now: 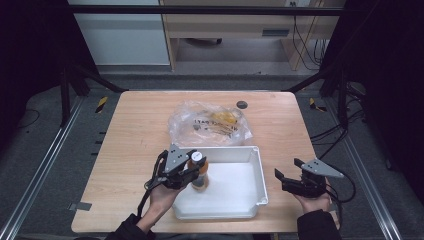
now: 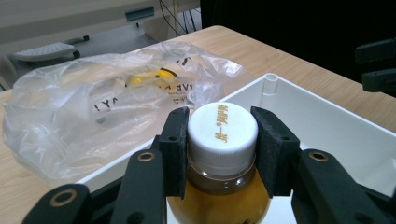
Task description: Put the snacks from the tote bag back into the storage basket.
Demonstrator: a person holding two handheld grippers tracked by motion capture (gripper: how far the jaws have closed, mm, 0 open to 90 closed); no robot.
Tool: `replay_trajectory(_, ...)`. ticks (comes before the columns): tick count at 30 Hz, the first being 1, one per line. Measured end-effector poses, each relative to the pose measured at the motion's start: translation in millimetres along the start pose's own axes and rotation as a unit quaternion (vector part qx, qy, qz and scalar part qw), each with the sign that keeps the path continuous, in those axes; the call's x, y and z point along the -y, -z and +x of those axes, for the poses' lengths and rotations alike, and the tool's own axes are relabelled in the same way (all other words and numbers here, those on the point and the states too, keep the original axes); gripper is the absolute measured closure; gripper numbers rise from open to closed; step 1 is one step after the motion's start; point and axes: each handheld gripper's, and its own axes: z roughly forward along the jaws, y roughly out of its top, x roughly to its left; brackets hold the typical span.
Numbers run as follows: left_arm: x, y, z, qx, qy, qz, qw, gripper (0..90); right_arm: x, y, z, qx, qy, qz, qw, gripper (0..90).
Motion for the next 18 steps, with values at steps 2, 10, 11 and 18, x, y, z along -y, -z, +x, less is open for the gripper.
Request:
replay_trajectory(2, 1.7, -1.4, -0.5, 0.002, 0.0, 0.004, 1.0, 58.7, 0.1, -0.1, -0.1, 0.001, 0.0, 0.001, 1.0, 18.1)
replay_trajectory(10, 5.7, -3.2, -2.6, 0.002, 0.001, 0.005, 1.0, 58.7, 0.3, -0.2, -0.3, 0.0, 0.001, 0.002, 1.0, 18.0)
replay_trajectory(11, 5.7, -3.2, -2.6, 0.002, 0.001, 0.005, 1.0, 58.6, 0.3, -0.2, -0.3, 0.0, 0.001, 0.002, 1.0, 18.0)
replay_trajectory(18, 8.3, -2.1, -2.5, 0.009, 0.001, 0.001, 1.0, 58.2, 0.4, -0.1, -0.1, 0.0, 0.0, 0.002, 1.0, 17.5)
